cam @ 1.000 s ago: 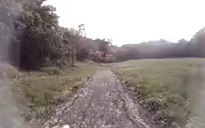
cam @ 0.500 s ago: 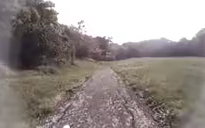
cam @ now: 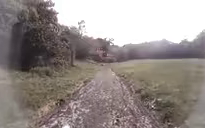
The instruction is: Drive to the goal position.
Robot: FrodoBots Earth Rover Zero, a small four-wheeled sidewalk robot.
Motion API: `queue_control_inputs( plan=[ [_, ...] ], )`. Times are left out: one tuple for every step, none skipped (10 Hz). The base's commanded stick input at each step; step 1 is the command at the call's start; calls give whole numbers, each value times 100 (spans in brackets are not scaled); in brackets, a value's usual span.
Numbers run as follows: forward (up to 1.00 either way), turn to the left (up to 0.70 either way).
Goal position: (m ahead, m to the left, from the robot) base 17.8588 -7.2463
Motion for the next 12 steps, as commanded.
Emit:
queue_control_inputs(
  plan=[
    [85,0],
    [85,0],
    [85,0],
    [85,0],
    [85,0],
    [85,0],
    [85,0],
    [85,0],
    [85,0],
    [85,0],
    [85,0],
    [85,0]
  ],
)
